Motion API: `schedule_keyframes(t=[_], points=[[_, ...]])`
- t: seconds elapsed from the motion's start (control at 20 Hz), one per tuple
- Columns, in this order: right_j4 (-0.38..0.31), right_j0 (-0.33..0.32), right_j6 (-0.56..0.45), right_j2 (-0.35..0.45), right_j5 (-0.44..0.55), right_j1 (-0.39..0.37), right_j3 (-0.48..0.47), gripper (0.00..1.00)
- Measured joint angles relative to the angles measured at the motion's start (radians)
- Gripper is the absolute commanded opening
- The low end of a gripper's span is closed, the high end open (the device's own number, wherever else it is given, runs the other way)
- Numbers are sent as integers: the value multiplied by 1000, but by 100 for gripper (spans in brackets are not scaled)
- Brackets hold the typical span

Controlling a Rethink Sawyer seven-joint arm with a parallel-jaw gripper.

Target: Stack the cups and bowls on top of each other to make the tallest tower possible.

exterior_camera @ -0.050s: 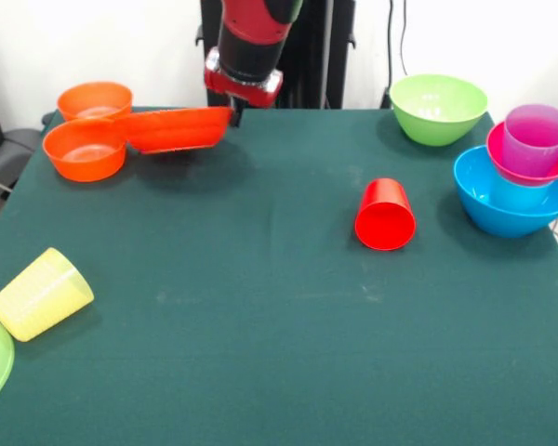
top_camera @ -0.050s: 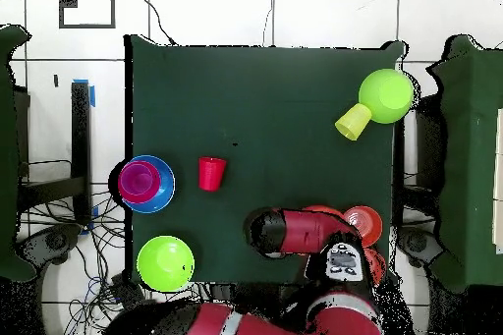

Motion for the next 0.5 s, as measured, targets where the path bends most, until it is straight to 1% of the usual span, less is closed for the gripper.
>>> schedule_keyframes(t=[0.15,0.2,0.3,0.35,0.45,0.5], points=[[0,59,0,-26,142,-50,-23,0],[0,78,0,-32,208,-71,-36,0],[0,90,0,-34,260,-88,-47,0],[0,100,0,-34,329,-108,-64,0],[0,101,0,-34,372,-121,-77,0],[-1,99,0,-34,412,-135,-91,0]])
